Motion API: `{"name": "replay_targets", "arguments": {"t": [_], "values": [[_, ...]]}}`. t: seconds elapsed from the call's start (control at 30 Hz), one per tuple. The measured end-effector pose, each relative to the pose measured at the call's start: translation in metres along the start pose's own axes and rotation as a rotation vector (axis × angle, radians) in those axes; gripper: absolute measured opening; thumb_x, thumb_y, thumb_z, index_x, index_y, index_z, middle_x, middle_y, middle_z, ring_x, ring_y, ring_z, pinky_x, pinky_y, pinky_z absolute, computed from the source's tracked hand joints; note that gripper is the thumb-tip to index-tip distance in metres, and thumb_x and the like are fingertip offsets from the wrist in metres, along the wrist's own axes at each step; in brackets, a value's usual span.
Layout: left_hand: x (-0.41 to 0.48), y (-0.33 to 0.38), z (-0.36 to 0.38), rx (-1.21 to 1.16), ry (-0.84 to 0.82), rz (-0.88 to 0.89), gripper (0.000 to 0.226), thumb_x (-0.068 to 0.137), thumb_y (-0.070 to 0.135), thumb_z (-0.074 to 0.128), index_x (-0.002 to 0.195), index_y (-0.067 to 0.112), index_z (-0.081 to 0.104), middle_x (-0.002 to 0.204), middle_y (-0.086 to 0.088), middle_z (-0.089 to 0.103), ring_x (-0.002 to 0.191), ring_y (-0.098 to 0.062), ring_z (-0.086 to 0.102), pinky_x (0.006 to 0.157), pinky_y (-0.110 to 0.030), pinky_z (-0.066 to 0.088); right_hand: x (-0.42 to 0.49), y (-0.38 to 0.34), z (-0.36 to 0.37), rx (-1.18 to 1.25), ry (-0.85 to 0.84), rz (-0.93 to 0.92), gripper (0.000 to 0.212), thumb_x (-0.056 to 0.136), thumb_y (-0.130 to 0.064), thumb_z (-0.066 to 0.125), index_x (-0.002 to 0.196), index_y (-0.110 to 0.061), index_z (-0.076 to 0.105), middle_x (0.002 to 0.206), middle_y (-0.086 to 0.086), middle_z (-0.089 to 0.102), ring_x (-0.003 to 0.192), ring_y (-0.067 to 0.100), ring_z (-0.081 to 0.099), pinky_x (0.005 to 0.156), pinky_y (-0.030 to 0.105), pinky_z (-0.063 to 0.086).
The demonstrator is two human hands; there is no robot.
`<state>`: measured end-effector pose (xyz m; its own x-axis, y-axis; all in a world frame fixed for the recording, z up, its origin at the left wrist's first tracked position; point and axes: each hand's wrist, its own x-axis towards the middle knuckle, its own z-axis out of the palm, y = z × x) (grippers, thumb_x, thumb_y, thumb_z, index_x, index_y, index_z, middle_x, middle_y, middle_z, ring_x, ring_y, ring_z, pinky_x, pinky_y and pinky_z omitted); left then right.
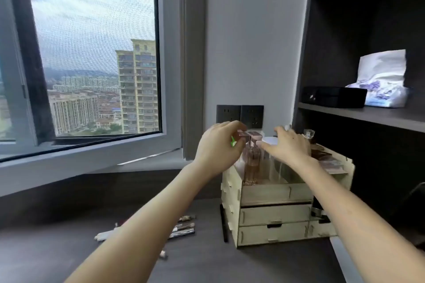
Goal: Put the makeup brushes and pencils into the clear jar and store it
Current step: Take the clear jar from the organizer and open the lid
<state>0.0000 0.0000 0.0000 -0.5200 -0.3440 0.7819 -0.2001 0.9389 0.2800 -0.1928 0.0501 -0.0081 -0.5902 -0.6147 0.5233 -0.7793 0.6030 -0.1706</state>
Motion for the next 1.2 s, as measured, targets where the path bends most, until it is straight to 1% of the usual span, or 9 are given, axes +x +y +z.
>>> {"name": "replay_targets", "arguments": {"t": [0.23,0.4,0.53,0.63,0.77,0.87,0.93,1.07,1.2], "values": [[-0.004,-0.012,0.024,-0.127,0.0,-0.136,0.018,0.083,0.021,0.062,0.101,0.023,0.062,0.076,0.02,0.051,0.071,-0.003,0.05,0.059,-0.008,0.032,-0.003,0.0,-0.004,0.156,0.109,0.028,0.064,0.077,-0.054,0.061,0.121,-0.01,0.05,0.12,0.018,0.059,0.105,0.036,0.057,0.08,0.039,0.05],[-0.008,-0.012,0.023,-0.195,-0.003,-0.159,0.037,0.083,0.027,0.065,0.118,0.018,0.055,0.106,-0.001,0.062,0.098,-0.017,0.056,0.087,-0.039,0.046,-0.02,-0.014,-0.046,0.232,0.473,-0.064,0.059,0.076,-0.053,0.061,0.117,-0.011,0.053,0.11,0.016,0.061,0.098,0.035,0.058,0.074,0.037,0.047],[-0.019,-0.009,0.014,-0.257,0.007,-0.128,0.072,0.074,0.043,0.07,0.136,0.025,0.037,0.122,0.001,0.055,0.116,-0.018,0.047,0.096,-0.04,0.041,-0.045,-0.037,-0.072,0.435,0.541,-0.177,0.054,0.078,-0.052,0.058,0.116,-0.015,0.053,0.108,0.01,0.06,0.094,0.026,0.056,0.074,0.028,0.037],[-0.039,-0.005,0.005,-0.082,0.061,-0.049,0.094,0.064,0.056,0.073,0.14,0.036,0.022,0.127,0.004,0.052,0.117,-0.019,0.044,0.089,-0.029,0.035,-0.067,-0.053,-0.075,0.637,0.415,-0.175,0.049,0.081,-0.053,0.053,0.117,-0.02,0.052,0.105,0.003,0.058,0.085,0.015,0.051,0.065,0.019,0.033],[-0.079,-0.011,-0.011,0.031,0.152,-0.021,0.09,0.063,0.058,0.071,0.138,0.031,0.028,0.113,0.001,0.062,0.1,-0.019,0.056,0.081,-0.028,0.042,-0.095,-0.071,-0.061,0.661,0.194,-0.218,0.039,0.082,-0.059,0.042,0.107,-0.033,0.056,0.101,-0.001,0.058,0.085,0.013,0.052,0.064,0.026,0.033],[-0.114,-0.023,-0.028,-0.019,0.045,-0.055,0.083,0.062,0.054,0.071,0.134,0.03,0.038,0.093,0.019,0.058,0.076,0.0,0.052,0.073,-0.021,0.041,-0.116,-0.076,-0.046,0.733,-0.075,-0.318,0.034,0.078,-0.065,0.037,0.094,-0.041,0.055,0.09,-0.016,0.058,0.084,0.008,0.053,0.072,0.03,0.039],[-0.138,-0.034,-0.039,-0.04,-0.074,-0.109,0.082,0.058,0.054,0.073,0.131,0.032,0.043,0.089,0.021,0.059,0.073,0.0,0.053,0.072,-0.023,0.045,-0.134,-0.077,-0.029,0.771,-0.219,-0.366,0.027,0.082,-0.063,0.04,0.089,-0.04,0.053,0.075,-0.022,0.05,0.074,0.0,0.049,0.073,0.033,0.04],[-0.184,-0.048,-0.053,-0.596,-0.391,-0.378,0.066,0.06,0.037,0.079,0.119,0.043,0.049,0.093,0.0,0.07,0.083,-0.012,0.064,0.074,-0.026,0.049,-0.17,-0.084,0.0,0.867,-0.386,-0.52,0.023,0.08,-0.06,0.038,0.095,-0.048,0.051,0.086,-0.004,0.05,0.079,0.01,0.051,0.084,0.036,0.044],[-0.21,-0.064,-0.066,-0.797,-0.477,-0.521,0.066,0.064,0.025,0.078,0.123,0.034,0.048,0.092,-0.002,0.07,0.079,-0.016,0.064,0.074,-0.03,0.051,-0.177,-0.086,-0.004,0.93,-0.711,-0.698,0.04,0.082,-0.041,0.053,0.119,-0.054,0.045,0.113,-0.006,0.045,0.097,-0.007,0.046,0.088,0.009,0.036]]}}
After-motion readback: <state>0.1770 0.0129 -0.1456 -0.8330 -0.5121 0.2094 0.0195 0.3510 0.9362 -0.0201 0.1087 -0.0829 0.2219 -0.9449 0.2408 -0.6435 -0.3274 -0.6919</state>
